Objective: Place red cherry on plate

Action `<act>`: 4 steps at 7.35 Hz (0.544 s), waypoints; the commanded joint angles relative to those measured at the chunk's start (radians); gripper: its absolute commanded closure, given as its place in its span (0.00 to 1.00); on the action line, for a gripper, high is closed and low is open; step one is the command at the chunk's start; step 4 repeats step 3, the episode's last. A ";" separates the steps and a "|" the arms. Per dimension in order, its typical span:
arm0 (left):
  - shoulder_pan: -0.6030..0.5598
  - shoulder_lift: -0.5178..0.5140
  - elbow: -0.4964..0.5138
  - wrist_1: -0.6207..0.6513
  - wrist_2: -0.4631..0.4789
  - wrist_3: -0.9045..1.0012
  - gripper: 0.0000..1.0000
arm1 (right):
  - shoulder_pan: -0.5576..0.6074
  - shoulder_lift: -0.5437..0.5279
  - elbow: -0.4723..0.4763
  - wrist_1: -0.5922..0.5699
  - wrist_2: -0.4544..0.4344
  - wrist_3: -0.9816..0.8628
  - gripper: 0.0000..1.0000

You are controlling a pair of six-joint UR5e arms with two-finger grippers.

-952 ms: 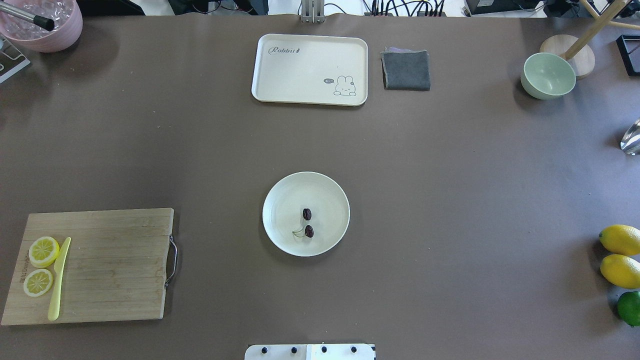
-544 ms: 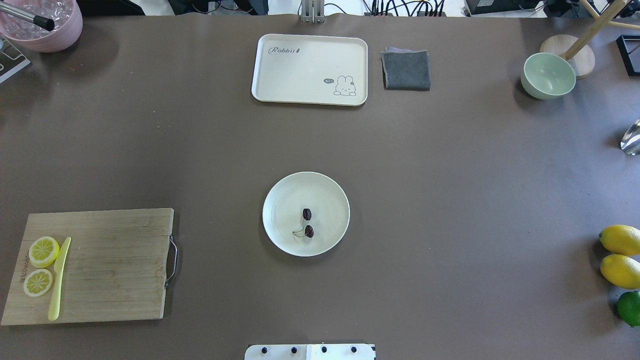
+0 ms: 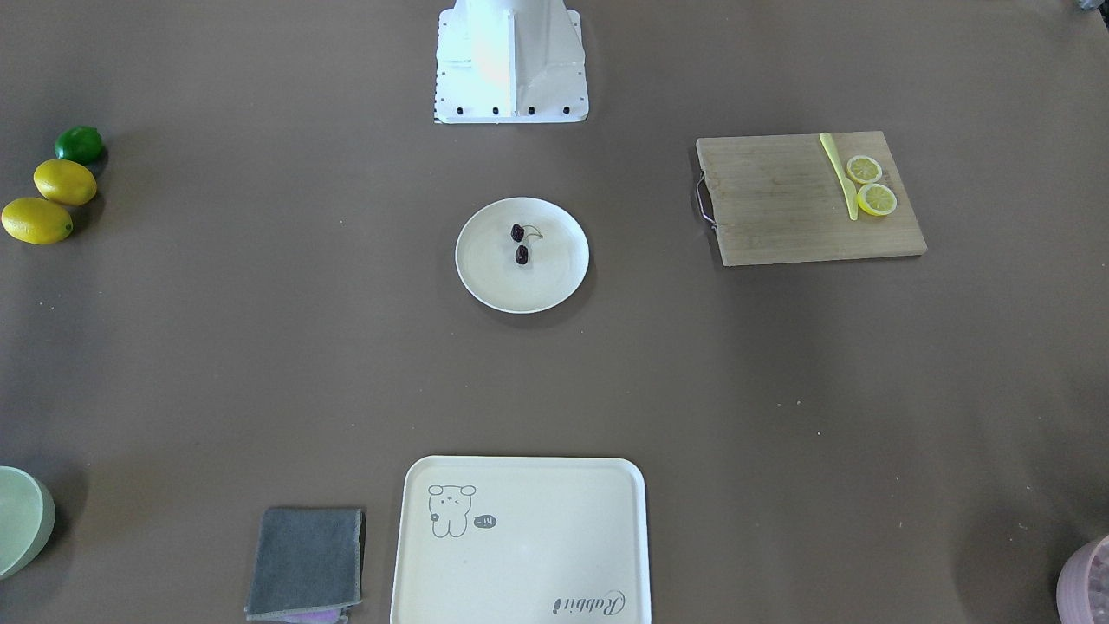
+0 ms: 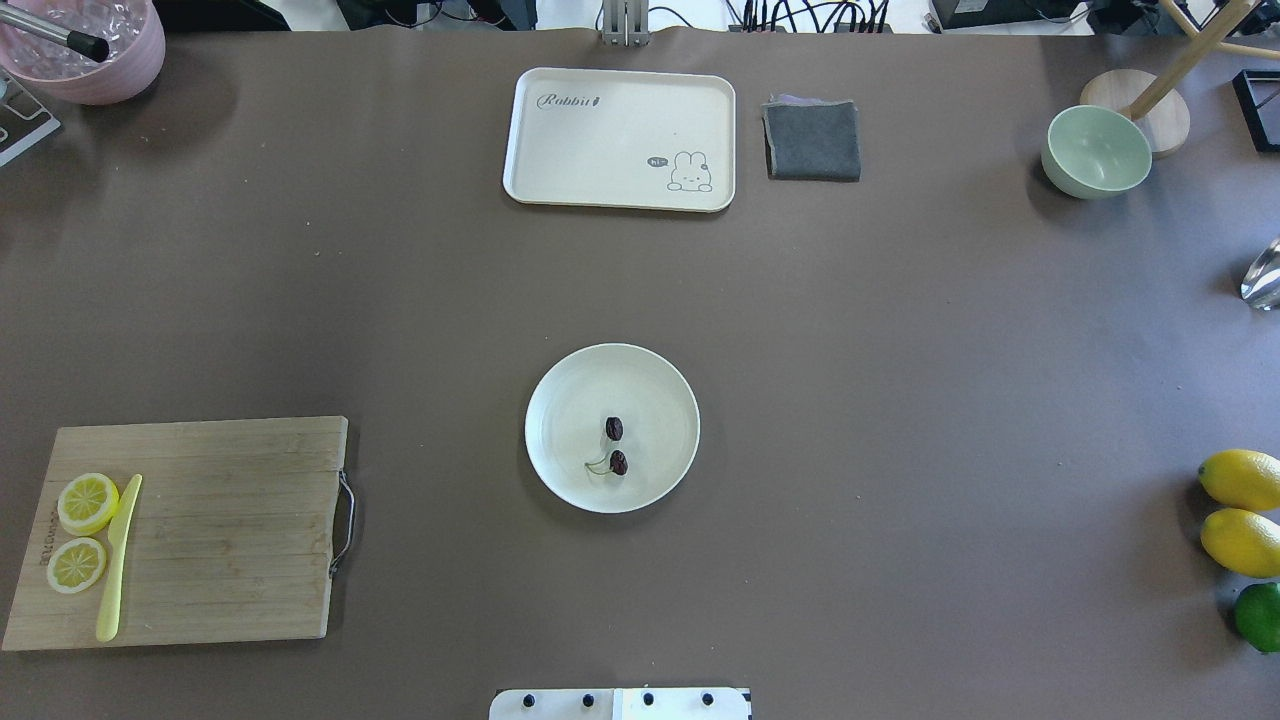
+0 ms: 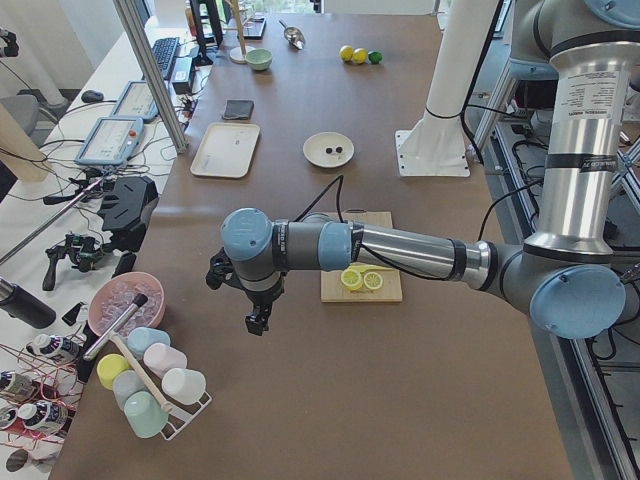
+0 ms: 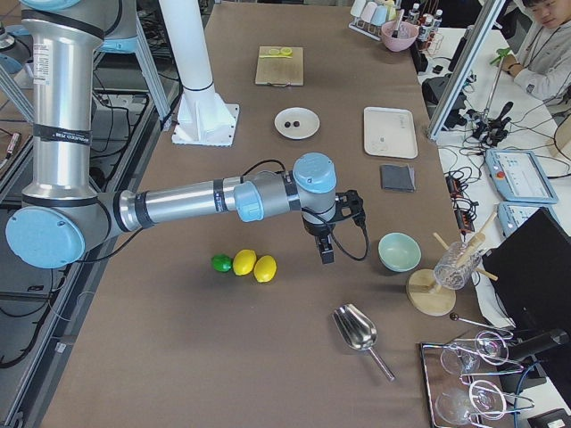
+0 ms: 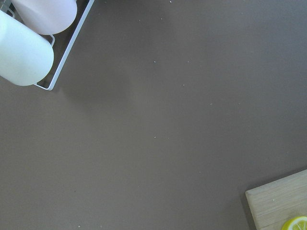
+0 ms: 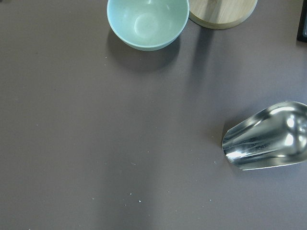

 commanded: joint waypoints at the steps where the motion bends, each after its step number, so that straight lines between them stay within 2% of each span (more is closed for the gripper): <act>1: 0.000 -0.003 -0.001 -0.001 0.000 0.000 0.02 | 0.000 0.003 -0.004 0.000 0.000 0.002 0.00; 4: 0.000 -0.002 -0.014 -0.001 0.000 0.003 0.02 | 0.000 -0.005 -0.010 0.000 0.000 0.000 0.00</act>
